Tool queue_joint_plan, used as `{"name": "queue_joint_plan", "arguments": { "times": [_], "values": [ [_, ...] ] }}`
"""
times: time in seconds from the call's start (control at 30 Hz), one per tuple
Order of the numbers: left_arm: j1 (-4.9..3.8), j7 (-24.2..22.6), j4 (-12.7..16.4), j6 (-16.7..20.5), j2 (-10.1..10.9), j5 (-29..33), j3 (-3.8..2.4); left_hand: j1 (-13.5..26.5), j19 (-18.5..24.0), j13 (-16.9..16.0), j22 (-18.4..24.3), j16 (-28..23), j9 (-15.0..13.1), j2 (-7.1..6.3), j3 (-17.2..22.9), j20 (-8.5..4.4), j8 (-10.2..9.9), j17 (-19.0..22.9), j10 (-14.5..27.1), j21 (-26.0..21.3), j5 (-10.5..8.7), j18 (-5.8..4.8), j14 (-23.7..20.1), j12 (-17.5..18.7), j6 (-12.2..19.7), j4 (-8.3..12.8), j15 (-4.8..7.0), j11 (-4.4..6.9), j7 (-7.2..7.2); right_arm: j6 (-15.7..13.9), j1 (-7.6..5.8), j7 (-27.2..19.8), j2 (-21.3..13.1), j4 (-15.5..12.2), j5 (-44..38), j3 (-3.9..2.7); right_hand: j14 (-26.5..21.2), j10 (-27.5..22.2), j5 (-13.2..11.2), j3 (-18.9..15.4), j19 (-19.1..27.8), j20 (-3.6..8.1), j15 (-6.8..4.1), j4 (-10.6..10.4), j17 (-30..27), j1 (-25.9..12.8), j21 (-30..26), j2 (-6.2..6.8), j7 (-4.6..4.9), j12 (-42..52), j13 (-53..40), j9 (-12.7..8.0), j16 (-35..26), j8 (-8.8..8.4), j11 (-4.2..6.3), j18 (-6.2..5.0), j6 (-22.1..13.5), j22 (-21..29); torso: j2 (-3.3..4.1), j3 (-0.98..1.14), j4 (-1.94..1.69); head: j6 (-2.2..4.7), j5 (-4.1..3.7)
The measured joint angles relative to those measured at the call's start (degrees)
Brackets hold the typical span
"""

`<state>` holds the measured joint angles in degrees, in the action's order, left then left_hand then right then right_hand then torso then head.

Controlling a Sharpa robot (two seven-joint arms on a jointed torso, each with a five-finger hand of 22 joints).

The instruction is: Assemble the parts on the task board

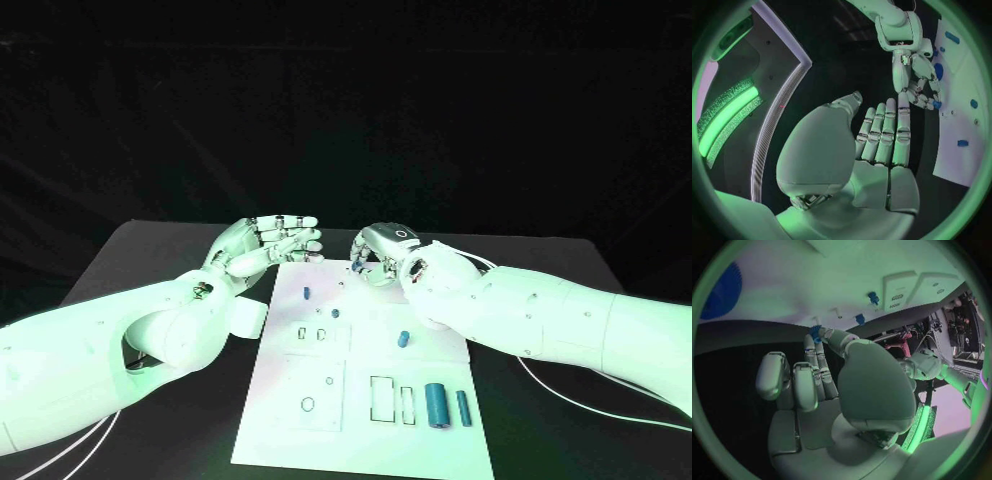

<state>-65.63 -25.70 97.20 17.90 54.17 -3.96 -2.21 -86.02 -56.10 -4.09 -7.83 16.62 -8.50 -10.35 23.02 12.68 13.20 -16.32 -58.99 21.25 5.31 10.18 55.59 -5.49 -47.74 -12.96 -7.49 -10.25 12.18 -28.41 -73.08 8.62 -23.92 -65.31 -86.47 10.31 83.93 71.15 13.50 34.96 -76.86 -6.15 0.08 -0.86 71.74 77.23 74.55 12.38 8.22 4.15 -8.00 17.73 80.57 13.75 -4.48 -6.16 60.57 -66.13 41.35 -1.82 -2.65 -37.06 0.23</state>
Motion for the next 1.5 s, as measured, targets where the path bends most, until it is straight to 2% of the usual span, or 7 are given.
{"name": "queue_joint_plan", "arguments": {
  "times": [0.3, 1.03, 1.5],
  "values": [
    [-0.39, 0.00, -0.38, 0.00, -0.08, -0.02, 0.00, 0.00, 0.00, 0.00, 0.01, 0.00, 0.00, 0.00, 0.00, 0.00, 0.00, -0.06, 0.00, 0.00, -0.21, 0.00, 0.00, 0.00, 0.00, 0.00, 0.00, 0.00, 0.00, 0.01, 0.23, -0.06, 1.21, 1.61, 0.33, 0.01, 0.00, 0.00, 0.17, 0.00, 0.00, 0.00, 0.00, 0.00, 0.00, 0.00, 0.00, 0.00, 0.00, -0.01, -0.05, 0.05, 0.00, 0.00, 0.00, 0.00, 0.00, 0.01, 0.21, -0.14, -0.26, 0.13, 0.01],
    [-0.84, -0.04, -1.14, 0.01, -0.12, -0.03, 0.00, 0.01, 0.00, 0.00, 0.02, -0.23, 0.00, -0.02, 0.16, 0.00, 0.00, -0.18, 0.00, 0.00, -0.20, 0.00, -0.64, 0.21, 0.00, 0.16, -0.21, 0.00, 0.00, 0.37, 0.40, -0.24, 3.57, 4.74, 0.56, 0.00, 0.00, 0.00, 0.14, 0.32, 0.00, 0.00, 0.00, -0.01, 0.12, -0.01, 0.32, 0.01, 0.00, -0.35, -0.08, 0.14, -0.01, -0.01, 0.00, 0.00, 0.00, -0.06, 0.27, -0.20, -0.23, 0.23, 0.58],
    [-1.22, -0.05, -1.84, 0.01, 0.03, -0.05, 0.01, 0.23, 0.85, 0.00, 0.02, -0.45, 0.00, -0.23, 0.16, 0.01, 0.00, -0.37, 0.00, 0.00, -0.20, 0.00, -0.84, 0.45, 0.34, 0.16, -0.41, 0.00, -0.10, 1.72, 0.66, -0.88, 4.10, 5.35, 1.35, -0.07, 0.00, -0.01, 0.12, 0.33, 0.01, 0.00, 0.01, -0.01, 0.11, -0.17, 0.32, 0.16, 0.18, -0.47, -0.15, 0.28, -0.01, -0.03, -0.01, -0.01, -0.20, 0.02, 0.31, -0.20, -0.19, -0.13, 1.10]
  ]
}}
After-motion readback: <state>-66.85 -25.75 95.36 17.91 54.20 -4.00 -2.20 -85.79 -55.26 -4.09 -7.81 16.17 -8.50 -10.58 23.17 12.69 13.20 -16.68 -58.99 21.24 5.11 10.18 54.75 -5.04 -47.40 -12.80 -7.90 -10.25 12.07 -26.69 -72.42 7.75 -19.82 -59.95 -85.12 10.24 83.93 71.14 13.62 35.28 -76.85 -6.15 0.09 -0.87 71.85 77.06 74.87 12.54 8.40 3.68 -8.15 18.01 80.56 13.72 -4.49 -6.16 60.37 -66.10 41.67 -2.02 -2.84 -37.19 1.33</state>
